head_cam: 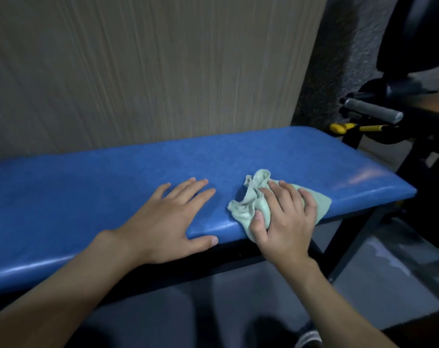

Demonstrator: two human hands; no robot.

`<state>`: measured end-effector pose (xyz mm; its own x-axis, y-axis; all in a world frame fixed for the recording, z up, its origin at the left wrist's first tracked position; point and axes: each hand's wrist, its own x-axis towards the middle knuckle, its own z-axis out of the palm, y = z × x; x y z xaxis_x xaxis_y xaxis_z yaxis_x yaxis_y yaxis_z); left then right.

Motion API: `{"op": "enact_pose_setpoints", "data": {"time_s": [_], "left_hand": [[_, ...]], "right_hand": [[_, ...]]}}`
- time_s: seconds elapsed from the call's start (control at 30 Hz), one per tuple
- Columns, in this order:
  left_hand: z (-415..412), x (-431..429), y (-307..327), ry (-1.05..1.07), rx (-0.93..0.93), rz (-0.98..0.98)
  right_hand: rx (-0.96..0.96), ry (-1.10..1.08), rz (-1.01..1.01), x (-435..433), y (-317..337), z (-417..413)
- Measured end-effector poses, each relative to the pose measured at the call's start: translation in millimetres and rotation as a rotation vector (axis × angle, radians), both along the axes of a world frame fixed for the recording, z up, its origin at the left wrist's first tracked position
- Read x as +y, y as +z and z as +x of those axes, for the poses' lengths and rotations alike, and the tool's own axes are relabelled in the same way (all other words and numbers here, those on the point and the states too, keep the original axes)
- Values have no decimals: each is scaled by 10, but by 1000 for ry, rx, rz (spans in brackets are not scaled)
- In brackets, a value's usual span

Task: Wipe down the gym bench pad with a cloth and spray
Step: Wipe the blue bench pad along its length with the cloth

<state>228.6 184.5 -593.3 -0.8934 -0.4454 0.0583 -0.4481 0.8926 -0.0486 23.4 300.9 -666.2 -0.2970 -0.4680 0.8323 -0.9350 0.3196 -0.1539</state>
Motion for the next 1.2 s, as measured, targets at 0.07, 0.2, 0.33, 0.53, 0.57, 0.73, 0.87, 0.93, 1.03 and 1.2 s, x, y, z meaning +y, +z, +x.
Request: {"op": "enact_pose_setpoints", "data": {"time_s": [0.07, 0.2, 0.33, 0.53, 0.57, 0.73, 0.87, 0.93, 1.03, 1.2], "left_hand": [[-138, 17, 1, -4, -34, -14], [-523, 84, 27, -27, -68, -36], [-967, 197, 28, -70, -19, 16], [-1330, 431, 3, -16, 72, -60], [-1393, 450, 18, -6, 95, -60], [-1829, 524, 43, -35, 6, 14], [-2112, 465, 139, -38, 24, -24], [-2259, 363, 170, -32, 30, -1], [-2557, 114, 161, 2, 5, 73], [-2923, -217, 119, 31, -70, 151]], "right_hand": [[42, 33, -4, 57, -10, -235], [30, 13, -53, 184, -7, -594], [-51, -72, 43, 484, 63, -1258], [-319, -285, 74, 589, 168, -1607], [-300, -284, 87, 576, 143, -1547], [-216, -193, 227, 725, 233, -1833], [-599, -381, 408, 680, 590, -2226], [-669, -440, 568, 652, 665, -2270], [-703, -428, 654, 597, 712, -2287], [-723, -375, 775, 205, 811, -2566]]}}
